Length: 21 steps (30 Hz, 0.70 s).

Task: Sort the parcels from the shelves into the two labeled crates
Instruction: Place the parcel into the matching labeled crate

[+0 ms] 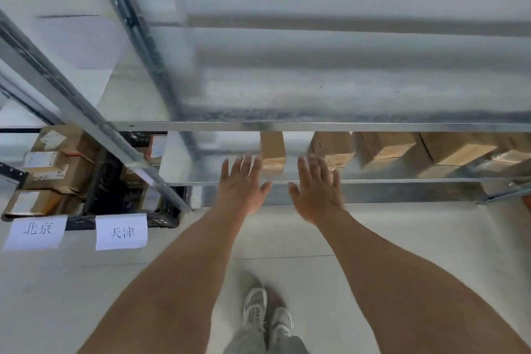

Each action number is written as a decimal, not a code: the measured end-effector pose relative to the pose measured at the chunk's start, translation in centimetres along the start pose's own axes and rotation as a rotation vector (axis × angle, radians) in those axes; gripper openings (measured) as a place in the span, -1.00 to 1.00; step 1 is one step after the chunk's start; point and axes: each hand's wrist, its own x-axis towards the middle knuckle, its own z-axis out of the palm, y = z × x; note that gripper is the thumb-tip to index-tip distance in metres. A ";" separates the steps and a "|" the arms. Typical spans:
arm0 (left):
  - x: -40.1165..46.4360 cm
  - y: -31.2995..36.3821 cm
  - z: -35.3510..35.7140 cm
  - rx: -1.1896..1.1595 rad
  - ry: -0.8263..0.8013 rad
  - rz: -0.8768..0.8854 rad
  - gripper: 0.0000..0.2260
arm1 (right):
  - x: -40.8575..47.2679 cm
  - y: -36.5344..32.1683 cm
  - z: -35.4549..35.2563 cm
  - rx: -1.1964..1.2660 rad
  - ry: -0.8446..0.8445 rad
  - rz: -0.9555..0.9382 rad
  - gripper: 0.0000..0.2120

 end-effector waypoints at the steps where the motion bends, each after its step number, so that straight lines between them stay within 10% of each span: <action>1: 1.2 0.1 1.1 -0.004 -0.005 -0.005 -0.37 | 1.1 0.4 1.3 -0.005 -0.009 -0.007 -0.37; 21: 28.5 -0.1 23.0 -0.416 0.215 -0.198 -0.37 | 27.7 3.8 24.6 0.502 0.232 0.094 -0.38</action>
